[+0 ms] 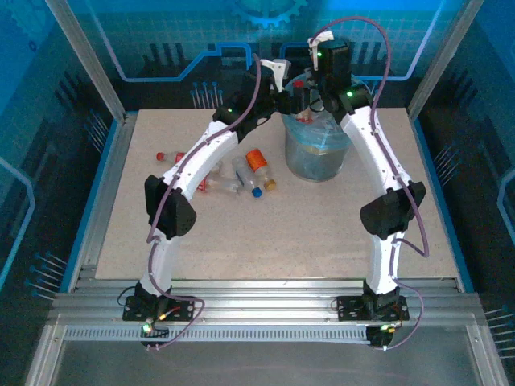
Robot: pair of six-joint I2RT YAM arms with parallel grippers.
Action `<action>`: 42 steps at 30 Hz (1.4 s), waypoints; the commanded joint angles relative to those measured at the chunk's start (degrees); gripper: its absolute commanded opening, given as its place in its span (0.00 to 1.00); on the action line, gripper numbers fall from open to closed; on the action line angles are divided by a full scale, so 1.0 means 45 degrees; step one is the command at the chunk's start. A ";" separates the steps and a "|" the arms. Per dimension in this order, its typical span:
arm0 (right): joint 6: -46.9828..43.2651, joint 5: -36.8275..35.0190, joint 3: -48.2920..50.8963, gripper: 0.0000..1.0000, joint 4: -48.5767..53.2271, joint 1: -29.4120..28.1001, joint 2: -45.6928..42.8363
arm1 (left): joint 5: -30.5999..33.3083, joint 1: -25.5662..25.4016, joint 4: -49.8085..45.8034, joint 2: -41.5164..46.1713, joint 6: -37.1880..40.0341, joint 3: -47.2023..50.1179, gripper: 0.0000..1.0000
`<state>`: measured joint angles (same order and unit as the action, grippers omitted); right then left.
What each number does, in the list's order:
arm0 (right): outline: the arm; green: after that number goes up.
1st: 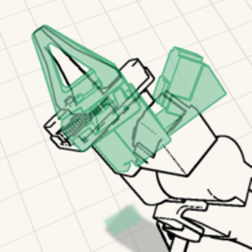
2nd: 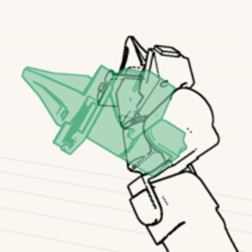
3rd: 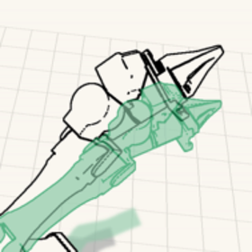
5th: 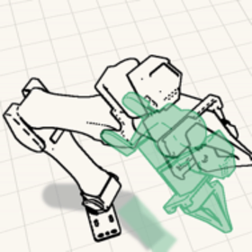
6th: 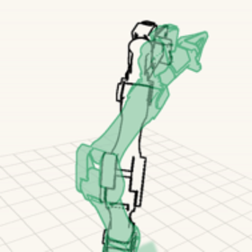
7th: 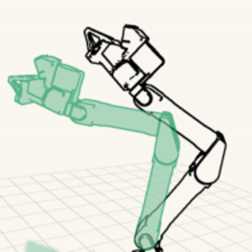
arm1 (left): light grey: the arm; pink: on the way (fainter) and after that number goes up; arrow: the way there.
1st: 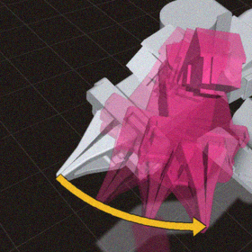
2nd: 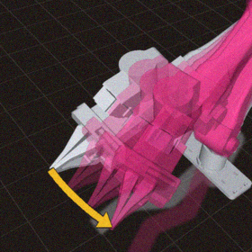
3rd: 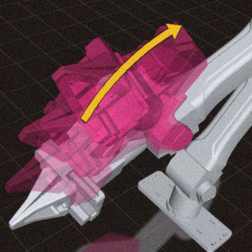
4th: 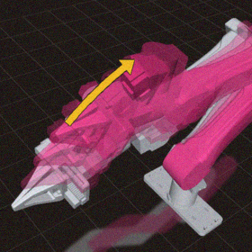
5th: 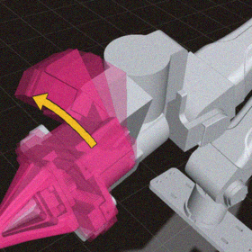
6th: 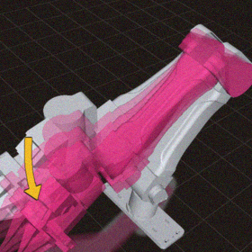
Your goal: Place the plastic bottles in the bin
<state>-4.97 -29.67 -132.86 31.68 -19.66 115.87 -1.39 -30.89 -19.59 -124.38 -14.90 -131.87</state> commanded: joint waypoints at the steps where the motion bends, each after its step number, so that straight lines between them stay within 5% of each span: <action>1: -0.0117 -0.0262 -0.0484 0.50 -0.0029 0.0325 0.0516 | -0.0570 -0.0259 0.0194 0.0397 0.0241 -0.0403 0.85; 12: 0.0346 0.0126 0.0184 0.53 0.0207 0.0818 0.0660 | -0.0456 -0.0239 0.0311 0.0451 0.0324 -0.0114 0.86; 22: 0.1144 0.1789 0.5047 0.56 -0.2858 0.0943 -0.2169 | -0.0440 -0.0243 0.0493 0.0629 0.0303 0.0217 0.86; 28: 0.1733 0.3069 0.7163 0.66 -0.4402 0.1199 -0.3523 | -0.0397 -0.0232 0.0728 0.0784 0.0224 0.0503 0.86; 32: 0.1673 0.3365 0.7602 0.75 -0.4686 0.1213 -0.4013 | -0.0319 -0.0210 0.0841 0.0937 0.0243 0.0701 0.86; 42: 0.2013 0.3320 0.7802 0.73 -0.4643 0.1239 -0.4456 | -0.0119 -0.0135 0.1342 0.1516 0.0221 0.1519 0.86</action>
<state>2.61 -15.73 -96.79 12.32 -14.46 98.59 -6.50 -33.54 -14.61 -119.31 -14.48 -126.50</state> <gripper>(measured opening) 0.735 0.864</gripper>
